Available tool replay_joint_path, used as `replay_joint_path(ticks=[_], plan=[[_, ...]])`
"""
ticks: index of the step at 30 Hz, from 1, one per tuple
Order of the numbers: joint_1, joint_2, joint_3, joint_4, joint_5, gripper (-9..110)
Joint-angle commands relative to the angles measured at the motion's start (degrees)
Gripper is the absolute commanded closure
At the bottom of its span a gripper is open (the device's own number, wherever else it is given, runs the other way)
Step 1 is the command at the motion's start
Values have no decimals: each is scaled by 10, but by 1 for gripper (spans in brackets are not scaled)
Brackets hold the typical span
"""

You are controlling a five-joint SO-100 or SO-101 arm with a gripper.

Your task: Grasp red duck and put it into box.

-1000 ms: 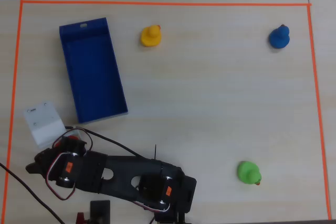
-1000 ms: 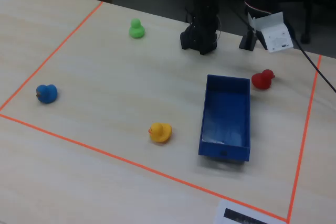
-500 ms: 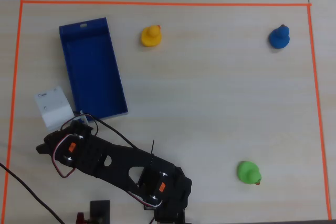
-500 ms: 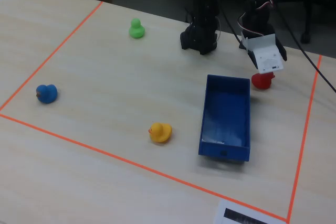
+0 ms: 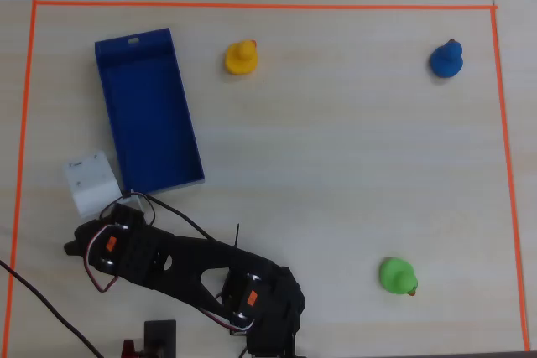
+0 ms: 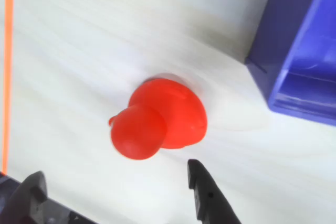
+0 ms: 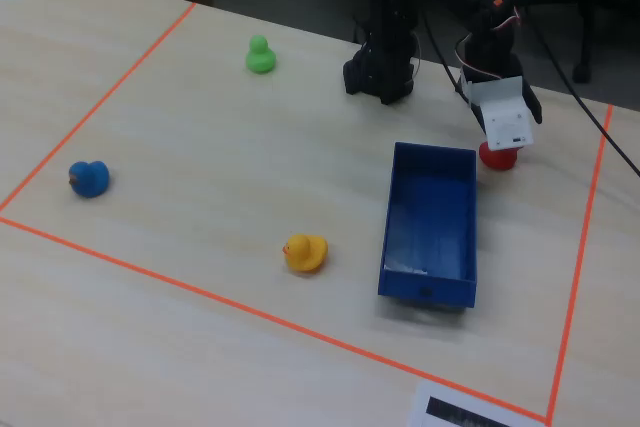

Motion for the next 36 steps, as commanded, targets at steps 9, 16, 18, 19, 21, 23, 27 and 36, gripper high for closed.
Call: replay_joint_path(ticks=[9,16,18,19,21,23,27,36], plan=[[-4,12,18,-28,26,66],[-9,3,22,-47,50,66],[-15,0,25,-54,54,66],[-17,-4,27,-58,55,66],[-17,-11,28,-66,57,66],[-17,-19,30,-74,57,66],[-18,-29,31,-86,62,66],[-26,-49,55,-126,66,66]])
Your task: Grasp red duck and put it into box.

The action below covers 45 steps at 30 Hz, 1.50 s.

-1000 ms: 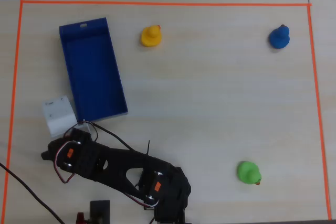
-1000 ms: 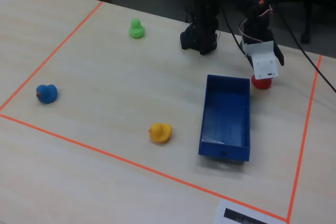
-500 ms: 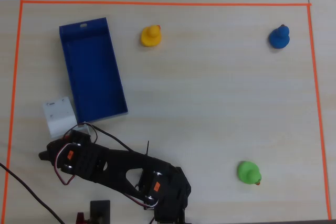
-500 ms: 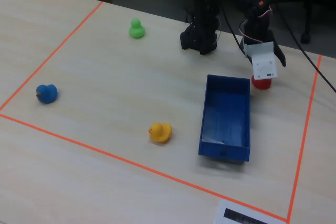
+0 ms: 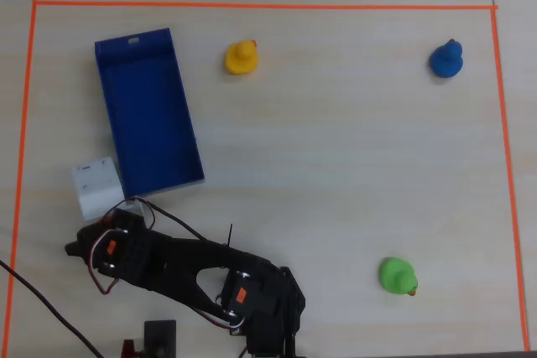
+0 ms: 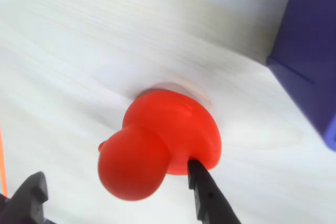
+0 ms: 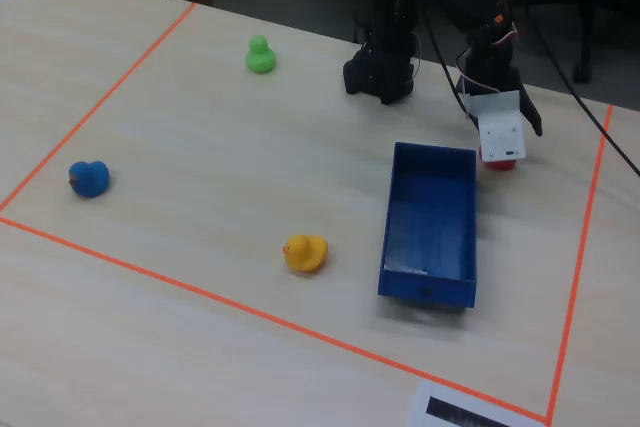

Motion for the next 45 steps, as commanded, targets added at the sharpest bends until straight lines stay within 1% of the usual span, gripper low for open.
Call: replay_joint_path(ticks=[1,6,9,16,17,20,24,28,31,33,36,39,42,45], plan=[[-10,-2,4,-25,6,66],[-11,-8,11,-34,11,70],[-11,-18,13,-41,13,75],[-10,-47,19,-54,20,100],[-10,-48,23,-57,22,101],[-10,-40,23,-43,22,101],[23,34,-39,68,20,101],[90,127,-176,203,5,101],[146,135,-305,281,3,101],[178,126,-367,308,2,101],[209,113,-393,314,-3,101],[217,107,-365,293,-14,101],[229,99,-313,227,-16,101],[253,69,-263,132,-17,101]])
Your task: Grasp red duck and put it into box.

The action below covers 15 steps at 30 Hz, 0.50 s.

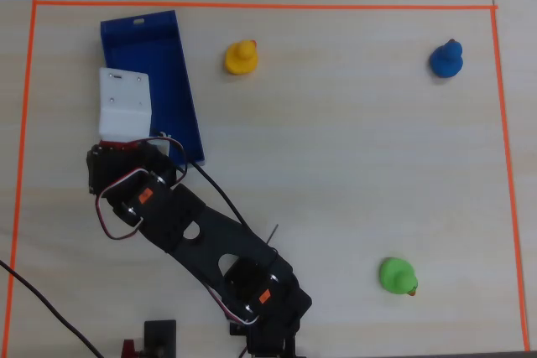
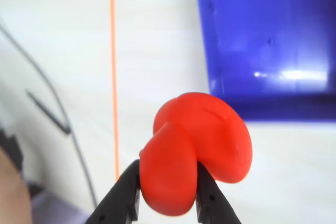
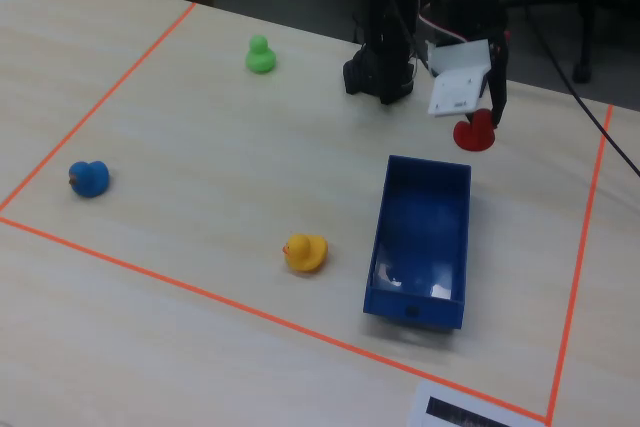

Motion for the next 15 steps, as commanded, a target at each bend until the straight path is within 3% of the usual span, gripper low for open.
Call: replay_joint_path(ticks=[1,8,15], plan=[[30,-27,33,-102,-11,101],[81,-113,70,-303,-59,101],[133,-173,18,-358,-166,101]])
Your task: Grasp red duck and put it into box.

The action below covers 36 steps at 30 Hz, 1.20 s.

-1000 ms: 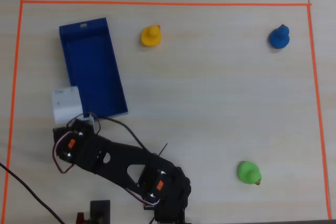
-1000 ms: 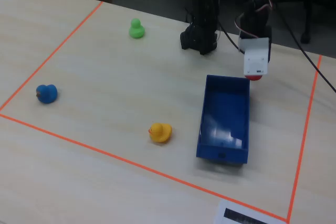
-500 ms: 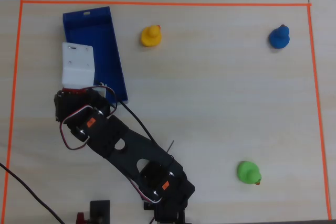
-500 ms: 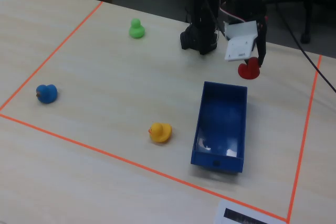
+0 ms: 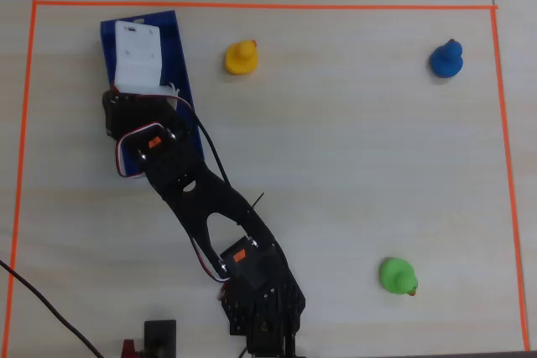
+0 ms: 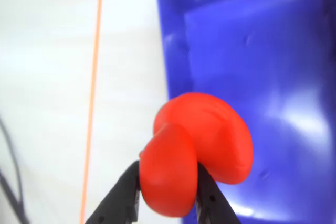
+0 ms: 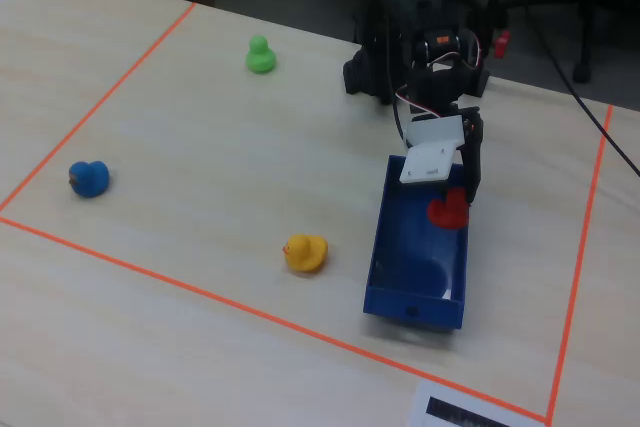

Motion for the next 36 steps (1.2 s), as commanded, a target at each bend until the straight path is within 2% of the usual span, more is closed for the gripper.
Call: replay_joint_path(ticks=[1,8,14,17,20,23,29,33,36], plan=[[26,-8,-45,-33,-49,101],[59,-13,-40,-31,-163,101],[62,-10,-54,47,-141,84],[65,-6,-56,51,-125,75],[75,13,-55,33,-116,71],[95,54,-45,-7,-111,77],[154,188,51,-119,-140,101],[189,330,186,-214,-190,101],[207,442,347,-371,-250,101]])
